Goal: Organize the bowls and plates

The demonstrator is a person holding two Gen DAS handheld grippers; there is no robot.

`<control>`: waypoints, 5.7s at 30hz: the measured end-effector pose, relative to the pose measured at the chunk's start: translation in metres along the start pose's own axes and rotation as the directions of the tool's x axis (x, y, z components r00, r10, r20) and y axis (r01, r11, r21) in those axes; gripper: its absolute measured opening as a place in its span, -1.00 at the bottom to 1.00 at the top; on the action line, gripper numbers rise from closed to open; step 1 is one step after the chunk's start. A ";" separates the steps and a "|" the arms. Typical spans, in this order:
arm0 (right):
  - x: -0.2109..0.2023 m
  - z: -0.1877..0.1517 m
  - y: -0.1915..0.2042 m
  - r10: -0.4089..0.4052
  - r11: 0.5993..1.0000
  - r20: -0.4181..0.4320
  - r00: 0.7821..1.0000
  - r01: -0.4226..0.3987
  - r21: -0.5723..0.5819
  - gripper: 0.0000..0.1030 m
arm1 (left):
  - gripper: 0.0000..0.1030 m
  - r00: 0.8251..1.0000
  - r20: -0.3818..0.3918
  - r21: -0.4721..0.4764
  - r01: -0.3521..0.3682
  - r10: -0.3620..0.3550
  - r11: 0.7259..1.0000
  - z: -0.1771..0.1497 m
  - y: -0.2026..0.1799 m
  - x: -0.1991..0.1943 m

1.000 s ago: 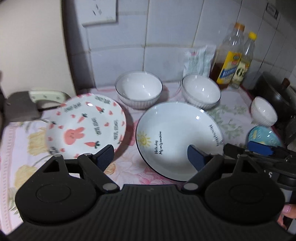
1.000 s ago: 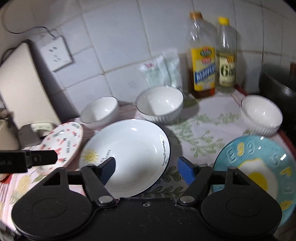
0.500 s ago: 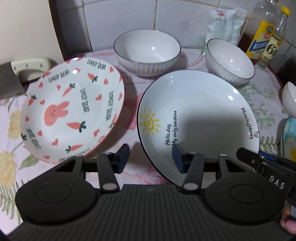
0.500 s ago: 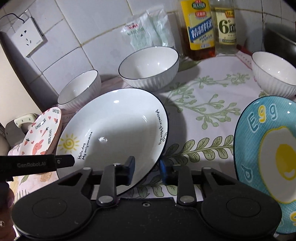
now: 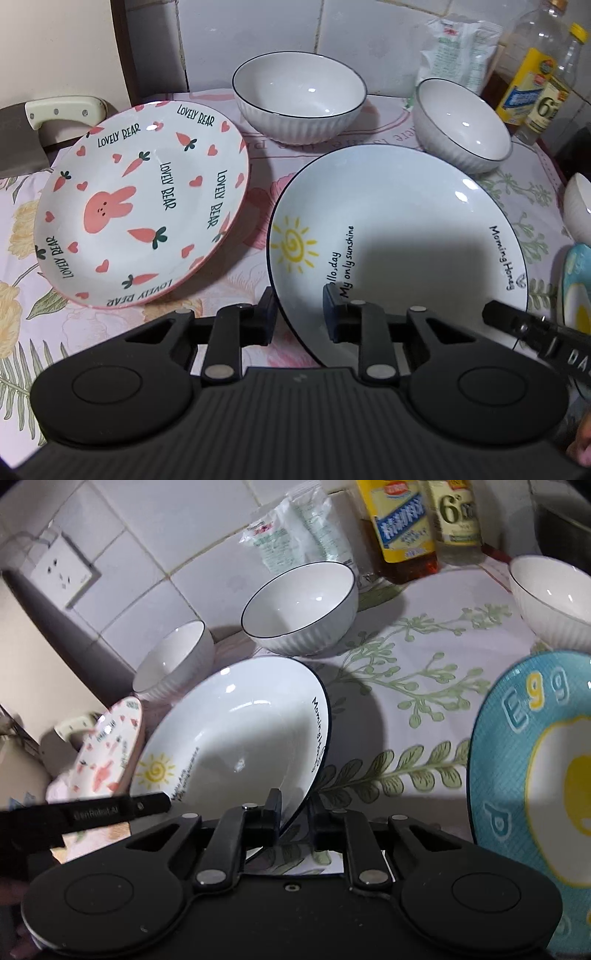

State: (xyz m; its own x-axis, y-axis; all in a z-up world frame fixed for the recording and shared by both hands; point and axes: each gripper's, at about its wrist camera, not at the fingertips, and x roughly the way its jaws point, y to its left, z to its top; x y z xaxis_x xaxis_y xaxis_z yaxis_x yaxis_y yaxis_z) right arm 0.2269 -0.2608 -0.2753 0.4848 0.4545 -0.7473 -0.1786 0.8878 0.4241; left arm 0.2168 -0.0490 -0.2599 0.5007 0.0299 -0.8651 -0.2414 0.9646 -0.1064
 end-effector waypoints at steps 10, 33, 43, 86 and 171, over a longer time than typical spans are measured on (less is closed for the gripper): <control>-0.045 -0.019 0.008 -0.006 0.997 0.000 1.000 0.006 -0.075 -0.63 | -0.52 1.000 0.001 0.007 0.003 -0.003 1.000 -0.033 -0.004 -0.050; -0.048 -0.049 -0.003 -0.018 0.968 -0.110 0.994 -0.010 -0.252 -0.60 | -0.53 0.996 -0.094 -0.055 -0.016 0.011 0.998 -0.084 -0.011 -0.060; -0.043 -0.051 0.002 -0.086 0.968 -0.126 0.988 0.053 -0.247 -0.57 | -0.52 0.978 -0.196 -0.018 -0.081 0.076 0.997 -0.074 -0.021 -0.054; -0.272 0.004 -0.105 -0.068 0.943 0.212 0.975 0.132 -0.306 0.36 | 0.07 0.998 -0.041 0.257 0.056 -0.047 0.965 -0.042 -0.227 -0.179; -0.191 -0.003 -0.092 0.050 0.999 0.127 0.991 -0.048 -0.018 -0.61 | -0.49 0.997 -0.018 0.043 0.081 -0.080 0.996 -0.040 -0.136 -0.165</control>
State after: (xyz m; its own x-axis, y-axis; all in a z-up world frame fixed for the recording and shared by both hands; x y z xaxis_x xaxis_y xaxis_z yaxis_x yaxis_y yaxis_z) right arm 0.1482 -0.4290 -0.1730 0.5801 0.4850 -0.6544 -0.2170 0.8664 0.4498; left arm 0.1333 -0.1953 -0.1225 0.5034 -0.0525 -0.8625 -0.1636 0.9743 -0.1548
